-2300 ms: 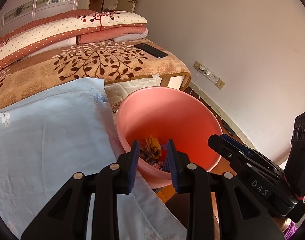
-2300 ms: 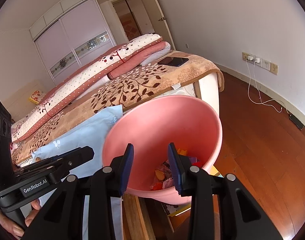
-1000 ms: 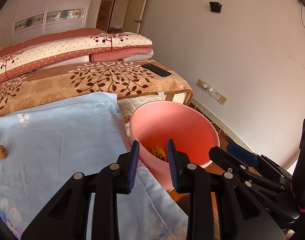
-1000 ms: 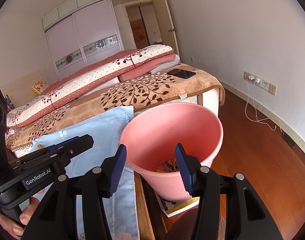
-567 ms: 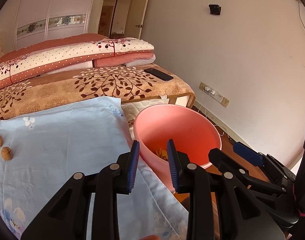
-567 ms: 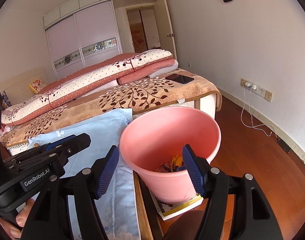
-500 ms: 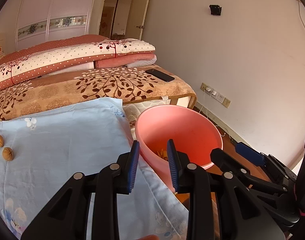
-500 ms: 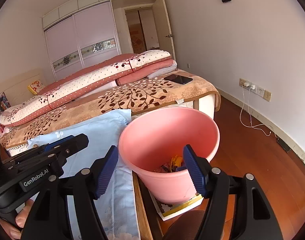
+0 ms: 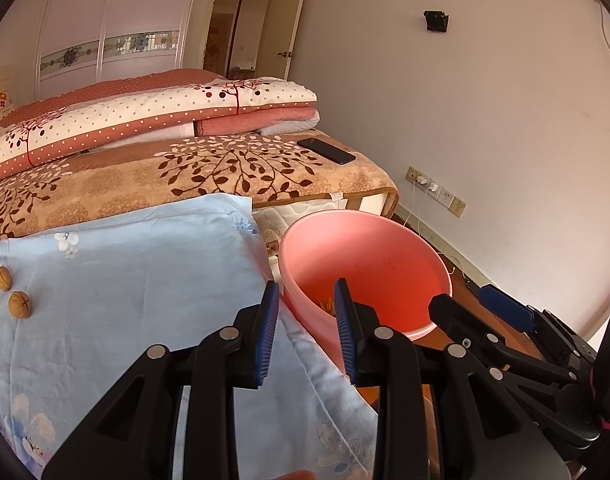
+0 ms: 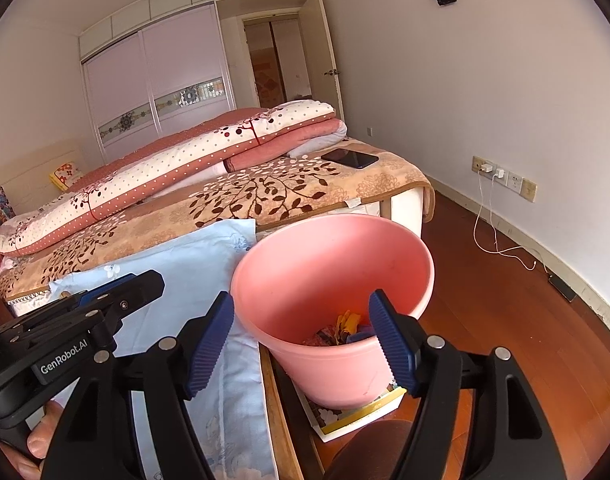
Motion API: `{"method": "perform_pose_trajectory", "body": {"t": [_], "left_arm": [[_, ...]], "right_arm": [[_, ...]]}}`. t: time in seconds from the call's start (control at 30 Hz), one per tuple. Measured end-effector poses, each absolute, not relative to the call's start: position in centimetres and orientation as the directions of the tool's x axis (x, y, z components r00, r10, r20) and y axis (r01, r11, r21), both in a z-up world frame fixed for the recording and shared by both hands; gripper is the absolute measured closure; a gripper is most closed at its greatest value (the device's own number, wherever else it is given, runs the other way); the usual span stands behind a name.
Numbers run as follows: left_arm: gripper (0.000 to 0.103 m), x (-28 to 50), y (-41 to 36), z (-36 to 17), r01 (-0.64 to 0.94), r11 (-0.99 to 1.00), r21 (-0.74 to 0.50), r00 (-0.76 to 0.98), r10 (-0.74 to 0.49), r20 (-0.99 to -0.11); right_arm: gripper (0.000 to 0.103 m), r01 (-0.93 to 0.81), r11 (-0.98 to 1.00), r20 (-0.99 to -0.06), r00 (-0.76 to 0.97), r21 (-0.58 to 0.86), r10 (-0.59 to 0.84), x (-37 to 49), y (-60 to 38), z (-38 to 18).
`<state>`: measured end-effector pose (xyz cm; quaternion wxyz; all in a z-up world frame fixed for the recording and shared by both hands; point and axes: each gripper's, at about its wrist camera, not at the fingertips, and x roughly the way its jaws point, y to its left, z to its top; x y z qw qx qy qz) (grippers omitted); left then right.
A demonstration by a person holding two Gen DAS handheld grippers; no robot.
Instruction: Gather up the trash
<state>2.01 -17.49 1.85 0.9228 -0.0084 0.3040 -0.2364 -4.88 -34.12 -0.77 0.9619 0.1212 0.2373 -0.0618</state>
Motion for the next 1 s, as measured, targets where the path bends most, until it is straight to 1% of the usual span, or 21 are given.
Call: {"method": "perform_pose_trajectory", "body": {"t": [1.0], "left_arm": [[0.074, 2.06, -17.39, 1.79, 0.435, 0.887, -0.152, 0.700, -0.439, -0.563]], "right_arm": [[0.034, 0.175, 0.965, -0.477, 0.877, 0.197, -0.061, -4.95, -34.09, -1.08]]}}
